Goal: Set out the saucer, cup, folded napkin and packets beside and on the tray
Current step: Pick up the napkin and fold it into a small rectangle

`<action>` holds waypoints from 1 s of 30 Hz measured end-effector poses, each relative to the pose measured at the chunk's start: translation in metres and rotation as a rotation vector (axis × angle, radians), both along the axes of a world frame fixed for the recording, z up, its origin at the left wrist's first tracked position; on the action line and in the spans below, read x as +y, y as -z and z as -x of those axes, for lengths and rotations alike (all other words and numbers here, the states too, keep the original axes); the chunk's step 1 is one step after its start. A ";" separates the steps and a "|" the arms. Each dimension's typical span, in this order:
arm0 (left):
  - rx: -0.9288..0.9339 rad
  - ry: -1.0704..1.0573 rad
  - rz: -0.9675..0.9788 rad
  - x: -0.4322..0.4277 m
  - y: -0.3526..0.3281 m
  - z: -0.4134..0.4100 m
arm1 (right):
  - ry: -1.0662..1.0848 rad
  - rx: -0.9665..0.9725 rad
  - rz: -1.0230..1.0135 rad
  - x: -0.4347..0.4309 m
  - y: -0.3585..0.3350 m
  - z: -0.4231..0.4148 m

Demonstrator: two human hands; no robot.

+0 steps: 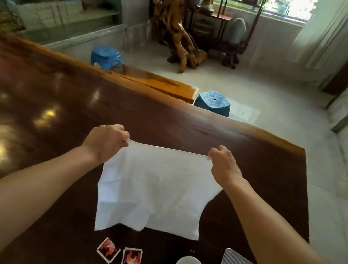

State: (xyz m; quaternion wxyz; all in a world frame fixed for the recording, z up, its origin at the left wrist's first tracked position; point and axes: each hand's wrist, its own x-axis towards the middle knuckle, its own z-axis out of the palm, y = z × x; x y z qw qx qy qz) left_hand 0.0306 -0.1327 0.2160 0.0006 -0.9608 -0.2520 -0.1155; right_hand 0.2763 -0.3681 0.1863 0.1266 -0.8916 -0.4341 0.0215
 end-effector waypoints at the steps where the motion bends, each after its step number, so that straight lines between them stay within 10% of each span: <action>1: 0.015 -0.022 0.011 0.006 0.000 0.001 | 0.006 -0.014 0.015 0.006 -0.002 0.000; 18: -0.548 -0.010 0.051 0.175 -0.075 -0.005 | 0.257 -0.312 -0.299 0.090 -0.096 -0.019; 30: -0.125 -0.152 0.542 0.195 0.128 0.100 | 0.289 0.071 0.042 0.087 0.103 0.088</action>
